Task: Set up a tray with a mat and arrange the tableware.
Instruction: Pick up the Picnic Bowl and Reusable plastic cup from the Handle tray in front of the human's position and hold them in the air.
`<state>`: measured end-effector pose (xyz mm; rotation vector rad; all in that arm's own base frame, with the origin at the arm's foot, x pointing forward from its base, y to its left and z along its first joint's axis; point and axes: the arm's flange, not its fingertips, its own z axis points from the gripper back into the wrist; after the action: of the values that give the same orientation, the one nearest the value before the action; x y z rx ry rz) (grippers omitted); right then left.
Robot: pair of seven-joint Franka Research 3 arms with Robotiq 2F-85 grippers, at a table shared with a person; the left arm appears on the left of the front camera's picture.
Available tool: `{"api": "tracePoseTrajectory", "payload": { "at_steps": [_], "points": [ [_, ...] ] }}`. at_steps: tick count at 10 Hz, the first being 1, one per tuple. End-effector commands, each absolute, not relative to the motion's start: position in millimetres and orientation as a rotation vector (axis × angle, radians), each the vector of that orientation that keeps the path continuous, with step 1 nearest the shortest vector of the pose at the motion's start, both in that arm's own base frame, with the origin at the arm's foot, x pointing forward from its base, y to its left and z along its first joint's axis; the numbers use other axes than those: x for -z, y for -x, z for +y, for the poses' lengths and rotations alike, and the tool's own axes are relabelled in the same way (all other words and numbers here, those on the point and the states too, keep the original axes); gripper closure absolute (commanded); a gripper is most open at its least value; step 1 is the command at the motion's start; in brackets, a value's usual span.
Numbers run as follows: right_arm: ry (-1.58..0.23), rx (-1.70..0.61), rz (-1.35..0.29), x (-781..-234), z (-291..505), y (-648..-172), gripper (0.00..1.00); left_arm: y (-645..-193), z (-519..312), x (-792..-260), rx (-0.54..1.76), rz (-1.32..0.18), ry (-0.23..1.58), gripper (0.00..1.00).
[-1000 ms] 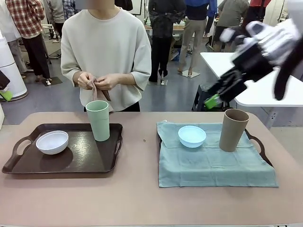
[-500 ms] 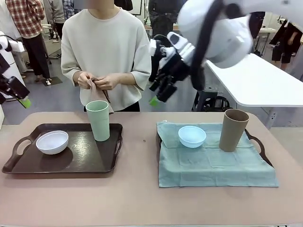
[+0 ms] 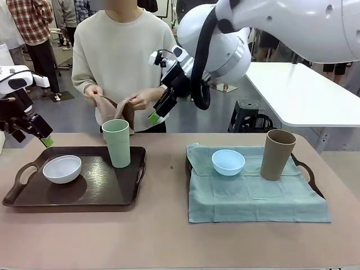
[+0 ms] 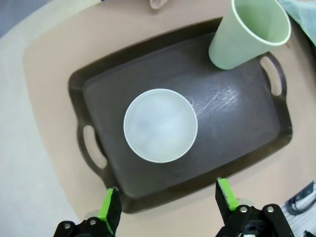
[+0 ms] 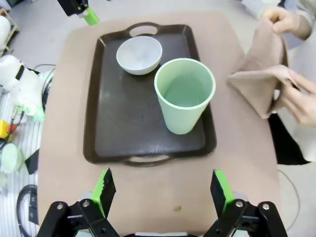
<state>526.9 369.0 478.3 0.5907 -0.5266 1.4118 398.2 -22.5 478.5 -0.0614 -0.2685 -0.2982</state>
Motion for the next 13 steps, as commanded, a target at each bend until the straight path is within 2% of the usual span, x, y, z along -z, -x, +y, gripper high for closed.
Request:
{"api": "tracePoseTrajectory", "payload": {
  "at_steps": [1,3,8,9,11,13],
  "points": [
    [-0.62,-1.406,-0.514,-475.6,365.5,-528.1,0.0,-407.4,-23.2,-475.6,0.297,-0.28,0.065,0.0],
    [-0.6,-1.414,-0.517,-473.1,372.5,-525.8,0.0,-408.8,-16.3,-486.3,0.247,-0.274,0.096,0.0],
    [-0.609,-1.417,-0.515,-474.2,373.1,-524.6,0.0,-403.9,-21.8,-475.7,0.293,-0.268,0.065,0.0],
    [-0.684,-1.504,-0.631,-467.5,361.5,-523.9,0.0,-405.4,-20.4,-478.7,0.284,-0.271,0.068,0.0],
    [-0.79,-1.533,-0.713,-431.0,354.5,-539.9,0.0,-407.0,-15.8,-470.1,0.334,-0.283,0.052,0.0],
    [-0.815,-1.568,-0.73,-402.0,356.0,-554.9,0.0,-402.8,-6.0,-465.6,0.324,-0.305,0.03,0.0]
  ]
}}
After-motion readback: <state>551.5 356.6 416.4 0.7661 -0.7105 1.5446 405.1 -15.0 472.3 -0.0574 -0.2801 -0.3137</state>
